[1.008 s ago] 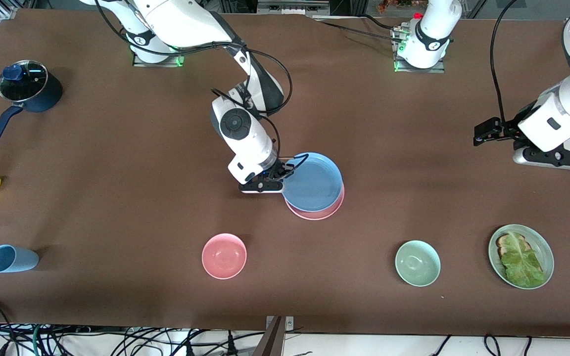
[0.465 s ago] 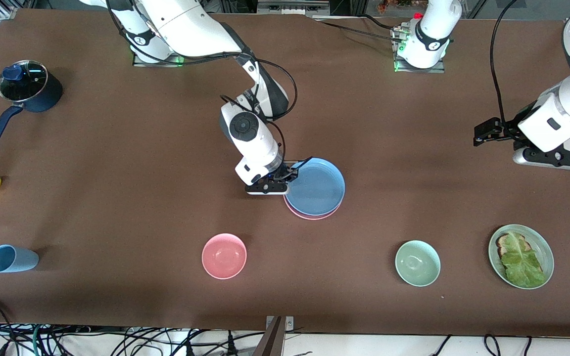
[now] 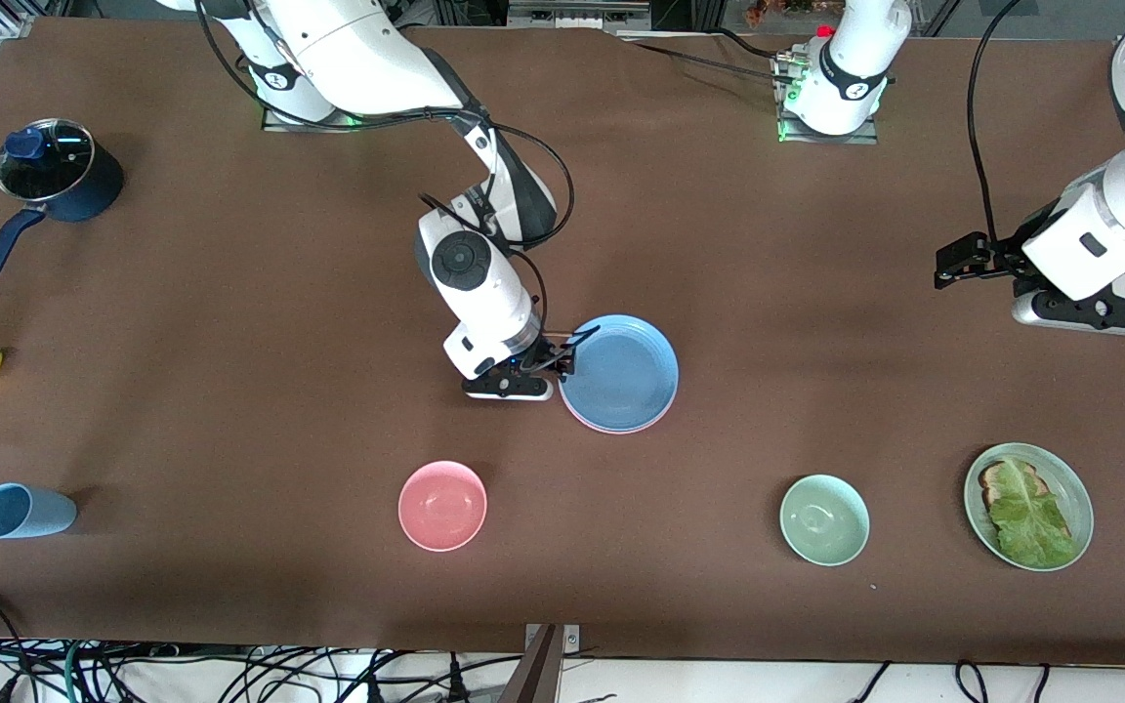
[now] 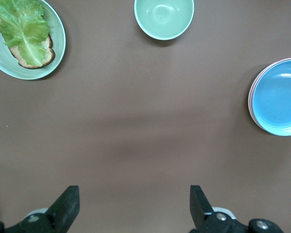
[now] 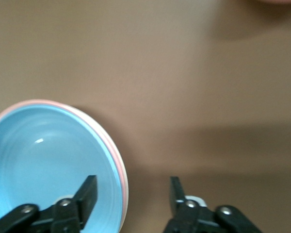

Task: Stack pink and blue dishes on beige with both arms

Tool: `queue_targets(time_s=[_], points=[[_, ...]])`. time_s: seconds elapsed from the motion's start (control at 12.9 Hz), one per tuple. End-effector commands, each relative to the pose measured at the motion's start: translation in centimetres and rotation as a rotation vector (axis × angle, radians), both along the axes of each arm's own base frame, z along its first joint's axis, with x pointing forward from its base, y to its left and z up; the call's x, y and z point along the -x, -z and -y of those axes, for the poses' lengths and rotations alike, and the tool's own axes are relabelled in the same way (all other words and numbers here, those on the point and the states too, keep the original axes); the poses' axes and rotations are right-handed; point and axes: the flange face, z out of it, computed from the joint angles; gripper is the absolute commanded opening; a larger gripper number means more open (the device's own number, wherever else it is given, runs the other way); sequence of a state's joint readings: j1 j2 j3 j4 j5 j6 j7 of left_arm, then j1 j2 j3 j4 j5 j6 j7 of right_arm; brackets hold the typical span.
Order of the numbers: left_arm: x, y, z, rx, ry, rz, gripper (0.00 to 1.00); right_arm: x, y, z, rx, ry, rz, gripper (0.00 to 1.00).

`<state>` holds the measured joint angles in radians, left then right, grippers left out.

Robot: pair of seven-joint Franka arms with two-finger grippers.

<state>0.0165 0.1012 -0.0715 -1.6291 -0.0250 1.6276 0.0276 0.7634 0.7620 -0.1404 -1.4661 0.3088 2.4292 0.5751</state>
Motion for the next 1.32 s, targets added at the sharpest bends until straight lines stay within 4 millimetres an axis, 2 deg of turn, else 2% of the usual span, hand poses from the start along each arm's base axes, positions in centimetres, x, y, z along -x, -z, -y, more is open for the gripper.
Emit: queue_targets(time_s=[0.0,0.08,0.31,0.39,0.54,0.7,0.85,1.09,1.24], points=[[-0.1,-0.1,0.1,0.032,0.016,0.009,1.00,-2.5,-7.3,6.0,0.015,-0.014,-0.054,1.00],[-0.1,-0.1,0.1,0.031,0.018,0.009,1.00,-3.1,-9.6,8.8,0.036,-0.059,-0.083,1.00],[-0.2,0.2,0.2,0.026,0.020,0.004,1.00,-3.6,-15.8,19.6,0.063,-0.158,-0.154,1.00],[-0.1,0.2,0.2,0.028,0.020,0.004,1.00,-3.2,-17.7,23.5,0.092,-0.171,-0.157,1.00],[-0.1,0.2,0.2,0.031,0.020,0.004,1.00,-1.4,-21.0,30.0,0.132,-0.180,-0.166,1.00],[-0.1,0.2,0.2,0.031,0.020,0.004,1.00,0.5,-23.6,35.1,0.176,-0.243,-0.147,1.00],[-0.1,0.2,0.3,0.031,0.021,0.004,1.00,2.2,-26.5,37.6,0.216,-0.259,-0.137,1.00],[-0.1,0.2,0.3,0.029,0.018,0.004,1.00,4.7,-30.8,38.5,0.235,-0.256,-0.146,1.00],[-0.1,0.2,0.4,0.026,0.019,0.004,1.00,5.0,-31.2,38.5,0.236,-0.258,-0.150,1.00]])
